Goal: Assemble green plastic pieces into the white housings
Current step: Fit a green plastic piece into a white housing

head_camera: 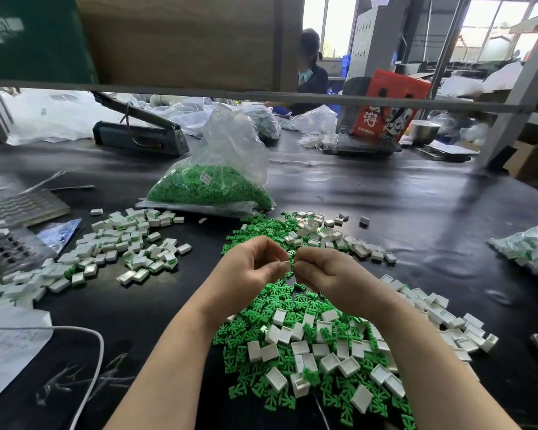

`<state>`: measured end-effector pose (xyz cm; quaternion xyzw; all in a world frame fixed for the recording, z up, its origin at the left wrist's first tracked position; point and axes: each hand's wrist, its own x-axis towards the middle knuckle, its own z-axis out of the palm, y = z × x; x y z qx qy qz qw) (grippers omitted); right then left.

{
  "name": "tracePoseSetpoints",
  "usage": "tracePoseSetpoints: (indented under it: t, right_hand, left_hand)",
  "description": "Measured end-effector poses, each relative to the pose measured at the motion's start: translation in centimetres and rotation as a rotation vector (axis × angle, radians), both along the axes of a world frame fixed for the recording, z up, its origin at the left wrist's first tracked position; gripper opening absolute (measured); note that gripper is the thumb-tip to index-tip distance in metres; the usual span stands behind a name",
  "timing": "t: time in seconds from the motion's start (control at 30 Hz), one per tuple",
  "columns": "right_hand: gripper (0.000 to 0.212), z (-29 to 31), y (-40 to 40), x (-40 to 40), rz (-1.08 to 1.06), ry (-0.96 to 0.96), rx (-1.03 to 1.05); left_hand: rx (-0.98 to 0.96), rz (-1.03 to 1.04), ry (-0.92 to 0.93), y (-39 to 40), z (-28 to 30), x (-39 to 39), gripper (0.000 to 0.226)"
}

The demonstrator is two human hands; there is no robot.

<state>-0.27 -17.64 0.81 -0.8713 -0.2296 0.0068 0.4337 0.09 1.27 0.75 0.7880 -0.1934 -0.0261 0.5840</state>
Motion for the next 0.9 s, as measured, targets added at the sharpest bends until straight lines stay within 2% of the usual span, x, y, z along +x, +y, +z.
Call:
tracePoseSetpoints:
  t: [0.1,0.37,0.9]
  right_hand:
    - [0.029,-0.1,0.0,0.0,-0.002,0.021,-0.011]
    - [0.034,0.4,0.4,-0.1,-0.036,0.022,-0.190]
    - [0.028,1.1,0.4,-0.7,0.020,0.058,-0.266]
  left_hand:
    - [0.121,-0.043,0.013,0.0,-0.3,0.0,0.012]
    - [0.193,-0.072,-0.027,-0.2,-0.5,0.2,0.018]
    - [0.265,-0.064,-0.092,-0.1,-0.7,0.2,0.019]
